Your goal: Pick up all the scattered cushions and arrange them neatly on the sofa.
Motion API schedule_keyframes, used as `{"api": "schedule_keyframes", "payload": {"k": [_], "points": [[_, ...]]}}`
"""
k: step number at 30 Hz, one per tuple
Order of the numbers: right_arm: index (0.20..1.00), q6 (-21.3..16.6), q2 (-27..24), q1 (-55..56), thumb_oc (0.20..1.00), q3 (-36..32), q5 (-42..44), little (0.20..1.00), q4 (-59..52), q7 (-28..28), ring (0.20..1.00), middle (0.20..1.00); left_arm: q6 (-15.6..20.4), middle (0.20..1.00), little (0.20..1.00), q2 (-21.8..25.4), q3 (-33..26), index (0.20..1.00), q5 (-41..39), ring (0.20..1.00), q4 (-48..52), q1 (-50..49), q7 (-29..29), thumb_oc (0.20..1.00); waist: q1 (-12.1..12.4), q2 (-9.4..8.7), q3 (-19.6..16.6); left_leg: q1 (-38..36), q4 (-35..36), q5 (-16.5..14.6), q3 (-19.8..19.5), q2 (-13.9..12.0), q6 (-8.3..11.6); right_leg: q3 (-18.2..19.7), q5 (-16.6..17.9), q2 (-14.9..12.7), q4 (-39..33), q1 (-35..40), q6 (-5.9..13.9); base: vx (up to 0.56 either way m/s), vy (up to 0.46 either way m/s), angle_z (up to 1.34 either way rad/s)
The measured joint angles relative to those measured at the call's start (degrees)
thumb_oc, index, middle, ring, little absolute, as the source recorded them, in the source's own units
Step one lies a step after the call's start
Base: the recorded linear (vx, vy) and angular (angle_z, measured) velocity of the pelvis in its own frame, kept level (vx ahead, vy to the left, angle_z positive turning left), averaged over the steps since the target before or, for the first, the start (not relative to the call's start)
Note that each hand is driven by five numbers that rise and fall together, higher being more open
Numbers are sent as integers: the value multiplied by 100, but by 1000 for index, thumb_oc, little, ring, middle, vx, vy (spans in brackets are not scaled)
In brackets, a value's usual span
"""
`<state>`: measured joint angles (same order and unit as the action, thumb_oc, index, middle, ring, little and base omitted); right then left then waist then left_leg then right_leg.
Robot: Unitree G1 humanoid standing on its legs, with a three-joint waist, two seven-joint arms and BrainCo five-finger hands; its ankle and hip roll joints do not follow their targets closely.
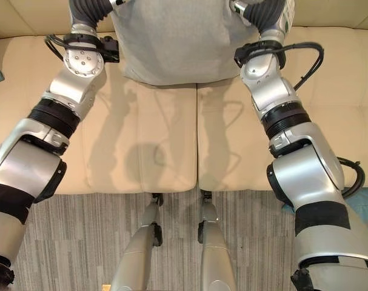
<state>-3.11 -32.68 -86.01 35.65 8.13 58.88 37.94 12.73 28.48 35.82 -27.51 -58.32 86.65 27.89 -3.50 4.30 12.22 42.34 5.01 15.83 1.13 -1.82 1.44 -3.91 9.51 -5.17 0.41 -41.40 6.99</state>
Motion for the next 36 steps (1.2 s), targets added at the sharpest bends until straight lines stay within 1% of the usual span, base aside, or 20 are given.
{"api": "schedule_keyframes", "payload": {"k": [3,5,8,12,14,15,19,21,22,24,25,27,28,29,30,31,32,34,35,36], "points": [[1000,150,-119,-433,1000,524,-45,1000,379,-151,1000,1000,-102,1000,1000,153,24,1000,0,1000,-290,243,-2,1000,0,0,0,10,-6,4,-4,-9,5,-4,-2,9,2,-7,1,6,-10,0],[1000,148,-187,-488,1000,565,23,1000,390,-255,1000,1000,-102,1000,1000,302,25,1000,-66,1000,-261,265,-55,1000,9,4,2,18,-6,3,0,-7,6,-2,-7,8,6,-21,3,15,-12,0],[1000,150,-464,-494,1000,570,208,1000,382,-409,1000,1000,-77,1000,1000,799,-2,1000,-321,1000,-235,262,-58,1000,18,4,2,12,-7,4,-4,-10,6,-5,-7,9,9,-10,2,0,0,0],[1000,143,-883,-494,1000,771,247,1000,387,-530,1000,1000,-63,1000,1000,1254,4,1000,-410,1000,-248,261,-136,1000,79,4,2,5,-8,3,-9,-4,7,-5,-13,3,32,-10,5,5,-3,1],[1000,139,-1311,-492,1000,781,336,1000,385,-665,1000,1000,-25,1000,1000,1727,1,1000,-484,1000,-243,211,-235,1000,102,3,2,-34,-10,4,-10,18,7,-11,-44,-22,116,-4,4,0,0,0],[1000,140,-1388,-478,1000,772,363,1000,380,-691,1000,1000,2,1000,1000,1824,-17,1000,-514,1000,-232,153,-268,1000,105,3,2,-56,-10,4,-8,21,7,-11,-50,-25,144,3,6,0,0,0],[1000,76,-1977,193,1000,627,407,1000,-338,-810,1000,1000,174,1000,1000,2212,-360,1000,-559,1000,657,-825,-302,1000,115,2,1,-283,-7,-18,-28,41,32,-41,-150,-54,207,207,2,11,-19,4],[1000,-30,-2300,1170,1000,-23,392,1000,-1361,-870,1000,1000,266,1000,1000,2252,-1173,1000,-556,1000,1929,-2024,-315,1000,125,0,1,-426,-5,-70,-29,51,96,-53,-240,-70,293,332,0,21,-32,7],[1000,-138,-2386,1934,1000,-381,344,1000,-1828,-921,1000,1000,389,1000,1000,2188,-1505,1000,-548,1000,2559,-2883,-371,1000,125,-3,0,-600,4,-92,-42,58,104,-87,-296,-80,296,512,8,35,-49,10],[1000,-161,-2345,3167,1000,-946,285,1000,-2213,-1076,1000,1000,394,1000,1000,1935,-1880,1000,-503,1000,3071,-4099,-455,1000,136,-13,-3,-932,9,-192,-73,61,121,-140,-414,-91,320,845,-16,86,-67,11],[1000,-202,-2167,4303,1000,-1697,268,1000,-2546,-1187,1000,1000,363,1000,1000,1815,-2168,1000,-414,1000,3358,-5053,-541,1000,138,-71,-39,-1143,6,-315,-133,42,143,-180,-533,-75,379,1048,-27,136,-64,9],[1000,-327,-1701,6144,1000,-3006,20,1000,-3449,-1441,1000,1000,336,1000,1000,1377,-3109,1000,-43,1000,4276,-6746,-799,1000,122,-165,-70,-1471,14,-378,-157,24,120,-234,-618,-54,310,1429,-45,106,-45,14],[1000,-344,-1400,7355,1000,-3180,-289,1000,-3450,-1693,1000,1000,174,1000,1000,1062,-3183,1000,141,1000,4349,-7911,-1043,1000,115,-242,-106,-1972,19,-440,-169,39,101,-290,-660,-65,103,2066,5,103,-50,17],[1000,-292,-1146,7711,1000,-3073,-499,1000,-3035,-1973,1000,1000,57,1000,1000,809,-3140,1000,261,1000,4073,-8410,-1264,1000,145,-317,-280,-2280,24,-620,-173,8,148,-318,-729,-55,-47,2436,-19,134,-56,10],[1000,-369,-801,7971,1000,-3203,-681,1000,-2970,-2148,1000,1000,34,1000,1000,677,-3139,1000,474,1000,3920,-8706,-1505,1000,144,-380,-447,-2349,25,-694,-180,-30,209,-323,-743,-10,-117,2542,-49,156,-49,4],[1000,-418,-601,8173,1000,-3314,-783,1000,-2953,-2299,1000,1000,-6,1000,1000,644,-3127,1000,680,1000,3846,-8932,-1695,1000,129,-422,-482,-2458,25,-710,-203,-40,215,-354,-714,9,-244,2724,-66,116,-38,15],[1000,-439,-197,8523,1000,-3324,-960,1000,-2403,-2546,1000,1000,-118,1000,1000,268,-3132,1000,1040,1000,3099,-9280,-2009,1000,111,-471,-662,-2819,31,-796,-254,-27,226,-448,-672,13,-556,3262,-60,66,-26,17],[1000,-464,227,8774,1000,-3369,-1056,1000,-1778,-2661,1000,1000,-127,1000,1000,-168,-3182,1000,1337,1000,2259,-9498,-2171,1000,107,-499,-867,-3084,33,-833,-263,-33,218,-473,-693,21,-574,3539,-75,5,-20,11],[1000,-424,317,9014,1000,-3064,-1187,1000,-1521,-2841,1000,1000,-385,1000,1000,-341,-2874,1000,1593,1000,1667,-9649,-2297,1000,109,-493,-951,-3210,33,-868,-287,-41,212,-490,-768,29,-596,3674,-114,-17,-23,5],[1000,-491,494,9010,1000,-3067,-1230,1000,-1133,-2880,1000,1000,-315,1000,1000,-643,-2971,1000,1795,1000,1114,-9701,-2376,1000,114,-492,-959,-3284,31,-869,-284,-54,216,-492,-757,44,-590,3743,-117,-33,-32,2]]}}
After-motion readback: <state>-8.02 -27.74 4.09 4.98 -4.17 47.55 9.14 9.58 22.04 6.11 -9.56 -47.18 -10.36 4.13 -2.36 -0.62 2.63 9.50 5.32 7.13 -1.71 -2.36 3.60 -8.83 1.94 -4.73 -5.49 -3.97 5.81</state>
